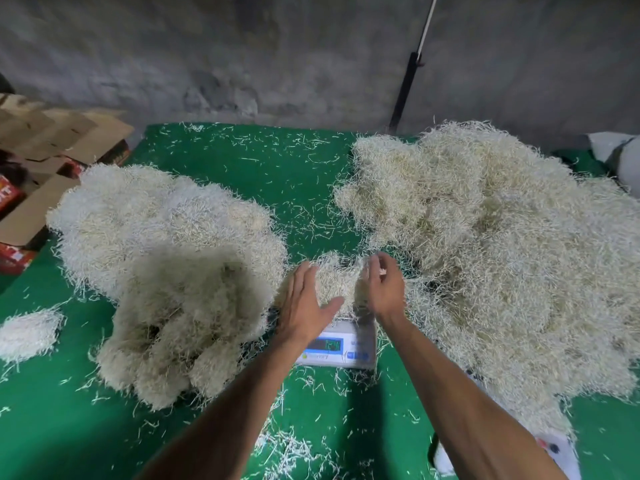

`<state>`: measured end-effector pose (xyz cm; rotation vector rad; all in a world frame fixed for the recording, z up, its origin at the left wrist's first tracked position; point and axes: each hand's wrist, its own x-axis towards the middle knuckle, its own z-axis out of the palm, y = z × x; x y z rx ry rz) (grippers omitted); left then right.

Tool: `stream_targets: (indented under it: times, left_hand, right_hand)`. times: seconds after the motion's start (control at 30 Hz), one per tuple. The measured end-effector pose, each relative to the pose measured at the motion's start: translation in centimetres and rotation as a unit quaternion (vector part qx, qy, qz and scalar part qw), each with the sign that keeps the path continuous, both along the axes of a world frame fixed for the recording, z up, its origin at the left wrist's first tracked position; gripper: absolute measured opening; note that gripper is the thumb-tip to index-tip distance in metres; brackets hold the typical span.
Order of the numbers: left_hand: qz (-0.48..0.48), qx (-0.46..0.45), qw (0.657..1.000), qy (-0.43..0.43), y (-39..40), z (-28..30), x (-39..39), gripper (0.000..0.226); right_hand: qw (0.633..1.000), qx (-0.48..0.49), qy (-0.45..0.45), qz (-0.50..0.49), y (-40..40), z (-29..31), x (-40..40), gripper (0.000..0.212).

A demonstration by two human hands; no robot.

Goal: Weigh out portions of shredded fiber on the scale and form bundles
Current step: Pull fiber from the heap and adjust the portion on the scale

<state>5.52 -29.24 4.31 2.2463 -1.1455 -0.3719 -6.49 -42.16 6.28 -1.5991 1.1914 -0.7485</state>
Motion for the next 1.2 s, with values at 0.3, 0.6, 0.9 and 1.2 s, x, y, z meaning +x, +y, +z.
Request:
stream_targets:
  times: [0.3,0.6,0.9,1.2]
  left_hand:
    - [-0.103,0.057,0.993,-0.010,-6.8,-1.0,1.5,0.058]
    - [-0.046,-0.060,0.991,0.106,-6.8,-1.6,1.1,0.055]
    - [-0.037,-0.005,0.997,0.073,-7.2,-0.4,0.3,0.055]
    - [-0.051,-0.032,0.998,-0.035,-8.8,0.9,0.0,0.048]
  right_hand:
    - [0.965,0.159,0.003,0.209,-6.1,1.0,0.1,0.030]
    - [0.980,0.105,0.028,0.167,-8.0,-0.8,-1.4,0.036]
    - [0.970,0.008,0.124,0.210,-8.0,-1.5,-1.6,0.040]
    - [0.974,0.194,-0.015,0.112,-9.9,1.6,-1.0,0.012]
